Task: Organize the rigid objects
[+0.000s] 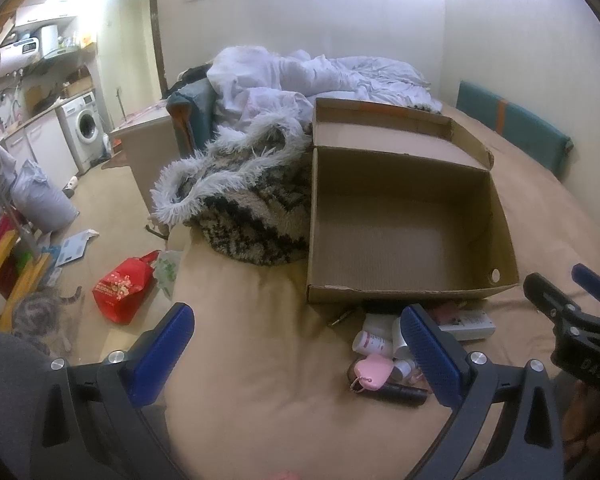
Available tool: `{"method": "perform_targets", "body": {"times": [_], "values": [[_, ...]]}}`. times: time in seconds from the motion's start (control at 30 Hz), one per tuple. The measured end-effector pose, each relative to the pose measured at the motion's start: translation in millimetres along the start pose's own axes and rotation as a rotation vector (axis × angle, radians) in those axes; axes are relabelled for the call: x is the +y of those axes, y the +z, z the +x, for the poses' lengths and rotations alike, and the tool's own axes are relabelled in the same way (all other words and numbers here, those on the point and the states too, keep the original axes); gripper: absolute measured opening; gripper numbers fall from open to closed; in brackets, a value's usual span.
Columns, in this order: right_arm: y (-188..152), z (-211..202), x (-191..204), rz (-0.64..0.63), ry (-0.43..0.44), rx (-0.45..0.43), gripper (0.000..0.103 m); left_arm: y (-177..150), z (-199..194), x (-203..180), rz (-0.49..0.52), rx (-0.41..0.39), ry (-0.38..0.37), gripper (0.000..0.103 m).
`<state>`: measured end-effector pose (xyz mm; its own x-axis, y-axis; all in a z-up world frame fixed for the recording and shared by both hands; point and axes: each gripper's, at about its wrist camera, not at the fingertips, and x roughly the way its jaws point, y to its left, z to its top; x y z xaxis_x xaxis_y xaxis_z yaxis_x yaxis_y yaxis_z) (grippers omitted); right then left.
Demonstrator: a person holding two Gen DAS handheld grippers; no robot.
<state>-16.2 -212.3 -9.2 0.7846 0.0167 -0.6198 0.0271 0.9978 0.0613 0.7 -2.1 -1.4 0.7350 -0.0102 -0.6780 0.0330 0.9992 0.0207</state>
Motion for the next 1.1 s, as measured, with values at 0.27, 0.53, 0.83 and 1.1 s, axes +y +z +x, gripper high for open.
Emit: {"method": "perform_targets", "body": {"times": [0.27,0.53,0.83,1.1], "values": [[-0.1,-0.1,0.0,0.000,-0.001,-0.001,0.103,0.2,-0.8,-0.4,0.009,-0.011,0.003,0.103],[-0.4,0.2,0.0,-0.002,0.000,-0.002,0.103,0.0,-2.1,-0.2,0.006,-0.006,0.003,0.103],[-0.5,-0.5,-0.2,0.000,0.000,-0.004,0.103,0.2,-2.2,-0.2,0.007,-0.006,0.004,0.103],[-0.4,-0.4,-0.5,0.000,0.000,-0.004,0.103,0.4,-2.0,-0.4,0.006,-0.006,0.004,0.103]]}}
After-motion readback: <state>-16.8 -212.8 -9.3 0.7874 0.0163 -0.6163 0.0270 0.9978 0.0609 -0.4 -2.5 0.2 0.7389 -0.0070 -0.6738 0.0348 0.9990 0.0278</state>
